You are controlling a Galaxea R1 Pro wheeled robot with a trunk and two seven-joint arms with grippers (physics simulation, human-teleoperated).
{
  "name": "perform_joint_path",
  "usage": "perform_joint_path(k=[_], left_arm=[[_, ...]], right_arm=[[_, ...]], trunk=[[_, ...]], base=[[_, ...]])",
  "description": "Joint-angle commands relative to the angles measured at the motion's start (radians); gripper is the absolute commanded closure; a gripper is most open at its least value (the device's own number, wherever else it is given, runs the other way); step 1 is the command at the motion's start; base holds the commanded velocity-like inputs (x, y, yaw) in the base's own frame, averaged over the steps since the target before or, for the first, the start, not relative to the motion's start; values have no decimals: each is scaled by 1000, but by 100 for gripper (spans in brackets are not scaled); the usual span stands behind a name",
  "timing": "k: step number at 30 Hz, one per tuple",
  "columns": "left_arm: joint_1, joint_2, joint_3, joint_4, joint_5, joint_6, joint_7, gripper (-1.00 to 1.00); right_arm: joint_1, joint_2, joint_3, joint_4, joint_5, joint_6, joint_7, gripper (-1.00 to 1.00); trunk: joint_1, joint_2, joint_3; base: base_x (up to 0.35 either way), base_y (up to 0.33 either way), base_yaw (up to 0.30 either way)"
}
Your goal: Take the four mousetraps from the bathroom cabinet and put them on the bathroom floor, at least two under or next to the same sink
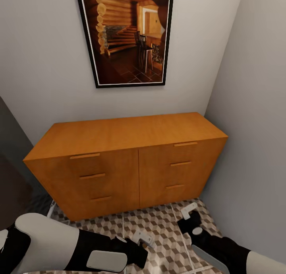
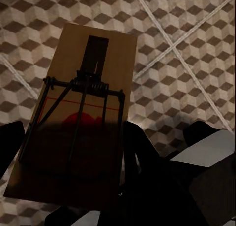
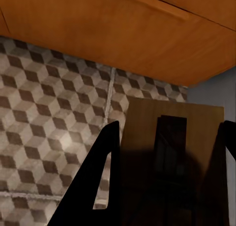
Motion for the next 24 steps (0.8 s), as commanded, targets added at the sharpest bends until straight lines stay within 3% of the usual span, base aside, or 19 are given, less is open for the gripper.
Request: perform_joint_path(k=[1,5,8,10,11,12,14,15,16,19,24], left_arm=[[-1,0,-1,-1,2,-23,4,100],[1,1,-1,1,0,-93,4,100],[2,1,-1,2,1,-95,4,100],[48,-18,0,112,3,-98,3,100],[92,-54,0,201,3,-99,2,100],[100,-57,0,215,3,-99,3,100],[145,-66,0,278,3,-116,3,100],[183,-74,-1,325,1,-138,3,100],[192,-74,-1,330,1,-139,3,100],[216,-72,-1,336,1,-143,3,100],[247,-68,-2,345,0,-154,3,100]], right_arm=[[-2,-1,8,-2,-6,-8,-7,100],[-2,2,15,-1,-11,-31,-7,100],[-2,6,15,0,-12,-32,-7,100],[-1,8,15,5,-13,-32,-7,100],[11,17,15,22,-12,-33,-7,100],[13,21,15,26,-12,-33,-7,100],[19,48,15,66,-11,-33,-7,100],[28,116,15,201,-6,-76,-6,100],[31,137,16,248,-5,-104,-5,100],[36,161,16,315,-5,-137,16,100],[48,168,16,359,-3,-150,90,100]], trunk=[[0,-1,-1],[0,-1,-1],[0,-1,-1],[0,-1,-1],[0,-1,-1],[0,-1,-1],[0,-1,-1],[0,-1,-1],[0,-1,-1],[0,-1,-1],[0,-1,-1]], base=[[0,0,0],[0,0,0],[0,0,0],[0,0,0],[0,0,0],[0,0,0],[0,0,0],[0,0,0],[0,0,0],[0,0,0],[0,0,0]])
